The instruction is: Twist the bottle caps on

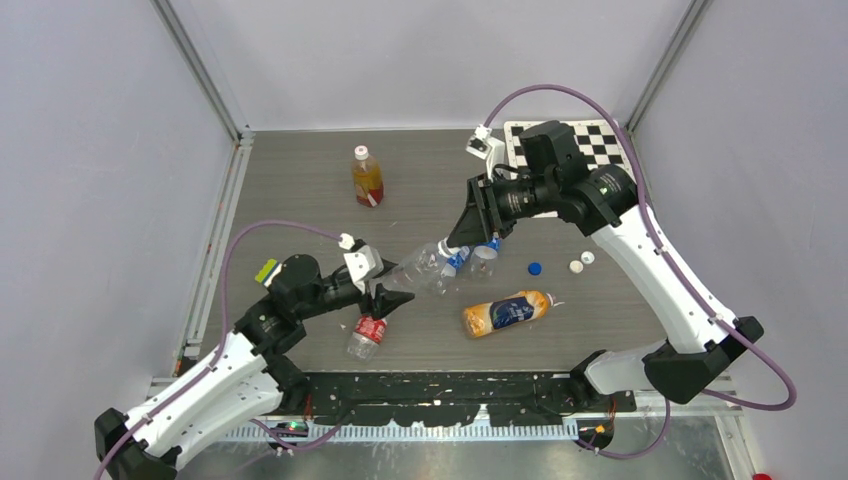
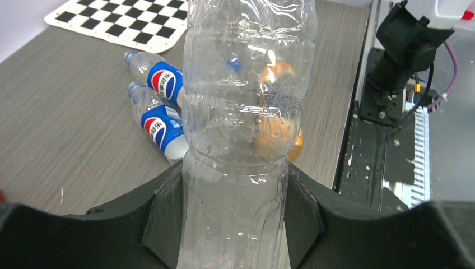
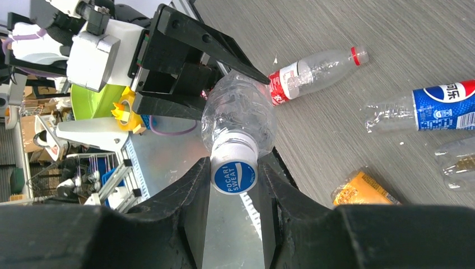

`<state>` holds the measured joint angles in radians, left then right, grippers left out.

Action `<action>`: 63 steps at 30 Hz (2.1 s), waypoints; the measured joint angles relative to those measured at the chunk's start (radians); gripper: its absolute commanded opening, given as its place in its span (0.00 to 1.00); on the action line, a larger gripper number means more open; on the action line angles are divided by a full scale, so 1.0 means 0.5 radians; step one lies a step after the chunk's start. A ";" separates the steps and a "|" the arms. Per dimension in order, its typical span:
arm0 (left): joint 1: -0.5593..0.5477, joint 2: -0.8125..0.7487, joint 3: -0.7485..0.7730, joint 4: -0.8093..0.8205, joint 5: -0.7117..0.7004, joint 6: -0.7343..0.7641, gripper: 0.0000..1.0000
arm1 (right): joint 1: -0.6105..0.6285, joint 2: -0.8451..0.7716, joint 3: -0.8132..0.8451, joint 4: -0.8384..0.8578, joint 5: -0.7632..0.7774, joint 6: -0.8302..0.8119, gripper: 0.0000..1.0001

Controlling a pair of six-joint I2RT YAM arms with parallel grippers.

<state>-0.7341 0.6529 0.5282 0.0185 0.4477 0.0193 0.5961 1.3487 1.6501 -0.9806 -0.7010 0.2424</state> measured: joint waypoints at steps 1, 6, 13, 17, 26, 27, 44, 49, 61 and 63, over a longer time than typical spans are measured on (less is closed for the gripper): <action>0.002 0.009 0.025 -0.049 0.011 0.008 0.00 | 0.002 0.001 0.000 -0.008 0.002 -0.012 0.01; 0.007 0.039 0.151 -0.297 0.059 0.038 0.00 | 0.024 0.009 -0.001 -0.066 0.024 -0.089 0.01; 0.007 0.070 0.224 -0.469 0.138 0.017 0.00 | 0.070 0.021 -0.008 -0.134 0.060 -0.194 0.01; 0.007 0.077 0.208 -0.465 0.166 -0.077 0.00 | 0.076 0.026 -0.021 -0.135 0.069 -0.219 0.01; 0.007 0.076 0.011 -0.192 0.084 -0.316 0.00 | 0.077 0.019 -0.150 0.024 0.191 -0.150 0.01; 0.007 0.076 0.004 -0.184 0.069 -0.333 0.00 | 0.077 0.014 -0.170 0.056 0.205 -0.133 0.01; 0.005 0.063 -0.117 0.134 -0.066 -0.439 0.00 | 0.077 -0.102 -0.308 0.403 0.315 0.092 0.01; 0.005 0.066 -0.117 0.132 -0.072 -0.288 0.00 | 0.077 -0.101 -0.308 0.377 0.312 0.097 0.01; -0.031 0.157 -0.121 0.244 -0.254 -0.240 0.00 | 0.076 -0.084 -0.314 0.430 0.473 0.261 0.01; -0.052 0.166 -0.121 0.260 -0.307 -0.218 0.00 | 0.076 -0.084 -0.317 0.452 0.504 0.307 0.01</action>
<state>-0.7601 0.7357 0.4679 0.1486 0.2943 -0.0898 0.6338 1.3067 1.4918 -0.7544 -0.4492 0.3958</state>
